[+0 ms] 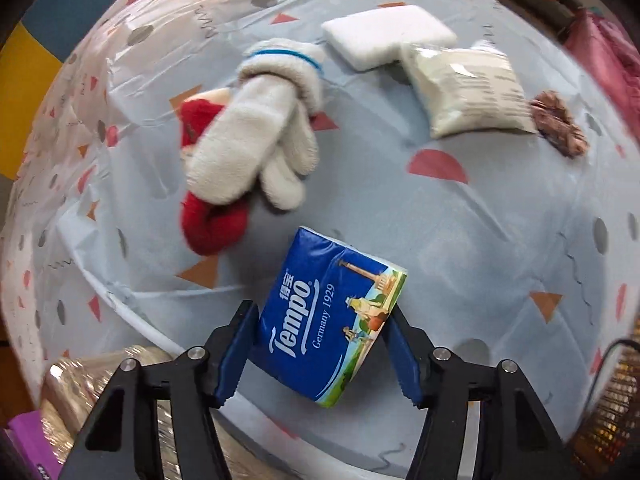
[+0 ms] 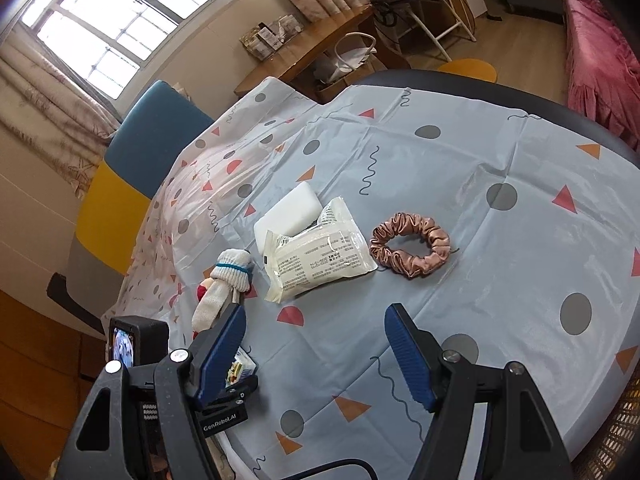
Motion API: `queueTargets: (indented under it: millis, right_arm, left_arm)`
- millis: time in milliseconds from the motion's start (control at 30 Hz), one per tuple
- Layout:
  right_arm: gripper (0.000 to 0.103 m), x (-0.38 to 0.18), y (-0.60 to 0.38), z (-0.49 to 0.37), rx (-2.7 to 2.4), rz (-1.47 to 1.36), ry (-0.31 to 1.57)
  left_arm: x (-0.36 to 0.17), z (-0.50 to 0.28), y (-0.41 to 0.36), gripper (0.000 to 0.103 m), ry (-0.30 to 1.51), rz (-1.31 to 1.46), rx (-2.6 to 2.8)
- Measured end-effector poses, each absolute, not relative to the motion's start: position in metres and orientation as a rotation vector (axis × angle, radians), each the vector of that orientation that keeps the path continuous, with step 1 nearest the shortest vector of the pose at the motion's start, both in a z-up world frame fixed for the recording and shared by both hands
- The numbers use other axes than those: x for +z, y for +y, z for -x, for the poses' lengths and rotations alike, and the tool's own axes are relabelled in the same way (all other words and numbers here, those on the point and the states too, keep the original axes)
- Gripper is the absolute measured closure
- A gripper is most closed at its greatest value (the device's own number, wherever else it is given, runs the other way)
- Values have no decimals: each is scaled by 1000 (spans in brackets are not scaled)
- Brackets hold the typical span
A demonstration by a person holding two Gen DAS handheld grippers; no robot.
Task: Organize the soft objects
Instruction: 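Grasp the blue Tempo tissue pack with the left gripper, then lift the tissue pack with the left gripper while the right gripper grasps the grey knit gloves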
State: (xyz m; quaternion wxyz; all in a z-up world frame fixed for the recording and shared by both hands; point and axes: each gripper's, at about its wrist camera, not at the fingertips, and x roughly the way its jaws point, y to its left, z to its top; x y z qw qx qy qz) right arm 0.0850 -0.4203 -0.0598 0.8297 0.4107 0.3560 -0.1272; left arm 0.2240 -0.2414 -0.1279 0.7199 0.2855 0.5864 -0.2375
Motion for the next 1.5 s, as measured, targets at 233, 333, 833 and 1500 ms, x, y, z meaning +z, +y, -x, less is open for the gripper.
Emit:
queueTargets:
  millis: [233,333,833,1500]
  right_arm:
    - [30,-63,-418,-88,-264,-857,772]
    - [30,-67,-415,-91,-251,-854,794]
    - [30,-90,-392,-113,-132,-823,947]
    - [39,-80,-355,-176,44,-745,978]
  left_arm:
    - [-110,-176,-230,43,1227,-488,-564]
    - [-98,-150,-219,43,1178,-417,-570]
    - [-61,-77,-162,43,940,-317,-581]
    - [-10,-113,-118,43,865,-128,-515]
